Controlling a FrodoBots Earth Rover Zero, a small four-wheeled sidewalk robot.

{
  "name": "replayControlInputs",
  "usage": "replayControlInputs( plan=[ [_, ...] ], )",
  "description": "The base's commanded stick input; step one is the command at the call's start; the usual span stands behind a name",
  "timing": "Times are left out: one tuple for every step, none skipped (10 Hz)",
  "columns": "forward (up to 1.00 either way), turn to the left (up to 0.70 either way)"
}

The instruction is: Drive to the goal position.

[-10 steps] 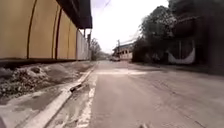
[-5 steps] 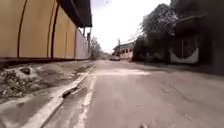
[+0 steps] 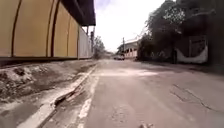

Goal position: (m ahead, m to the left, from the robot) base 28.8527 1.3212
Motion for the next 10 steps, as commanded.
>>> replayControlInputs(
  plan=[
    [0.7,0.0],
    [0.7,0.0],
    [0.7,0.0],
    [0.7,0.0],
    [0.7,0.0],
    [0.7,0.0],
    [0.7,-0.01],
    [0.7,-0.28],
    [0.7,-0.35],
    [0.7,-0.31]
  ],
)
